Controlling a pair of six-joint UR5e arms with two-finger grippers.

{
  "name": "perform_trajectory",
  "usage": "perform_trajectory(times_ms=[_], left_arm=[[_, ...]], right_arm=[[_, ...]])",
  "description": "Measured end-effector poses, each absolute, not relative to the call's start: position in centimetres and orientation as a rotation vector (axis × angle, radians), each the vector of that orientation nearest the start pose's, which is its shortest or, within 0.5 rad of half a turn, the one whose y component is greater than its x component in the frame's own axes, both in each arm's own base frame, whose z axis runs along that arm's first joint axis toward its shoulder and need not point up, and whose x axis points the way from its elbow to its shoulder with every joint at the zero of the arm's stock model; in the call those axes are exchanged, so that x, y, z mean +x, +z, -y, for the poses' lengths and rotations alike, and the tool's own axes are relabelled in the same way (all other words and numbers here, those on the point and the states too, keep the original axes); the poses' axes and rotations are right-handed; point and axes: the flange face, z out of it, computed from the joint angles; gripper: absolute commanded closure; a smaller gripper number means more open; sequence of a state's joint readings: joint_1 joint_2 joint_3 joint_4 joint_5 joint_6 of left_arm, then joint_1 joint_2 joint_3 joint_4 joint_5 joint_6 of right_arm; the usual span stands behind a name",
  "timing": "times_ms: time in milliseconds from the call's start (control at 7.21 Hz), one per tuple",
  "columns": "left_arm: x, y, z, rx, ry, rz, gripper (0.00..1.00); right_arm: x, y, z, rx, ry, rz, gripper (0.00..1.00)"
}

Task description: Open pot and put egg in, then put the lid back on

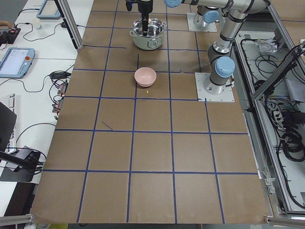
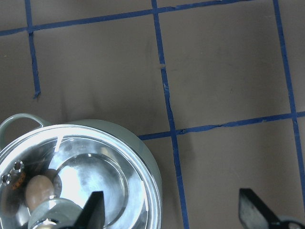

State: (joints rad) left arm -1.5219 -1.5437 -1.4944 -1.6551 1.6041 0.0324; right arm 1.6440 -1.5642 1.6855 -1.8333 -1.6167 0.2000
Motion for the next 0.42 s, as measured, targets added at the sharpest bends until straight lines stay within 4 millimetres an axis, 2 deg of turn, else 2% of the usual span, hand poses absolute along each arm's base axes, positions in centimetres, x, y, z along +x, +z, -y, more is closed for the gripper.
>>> perform_trajectory(times_ms=[416], left_arm=[[-10.63, 52.99, 48.60, -0.026, -0.027, -3.107, 0.00]], right_arm=[[16.50, 46.28, 48.15, 0.203, -0.097, -3.171, 0.00]])
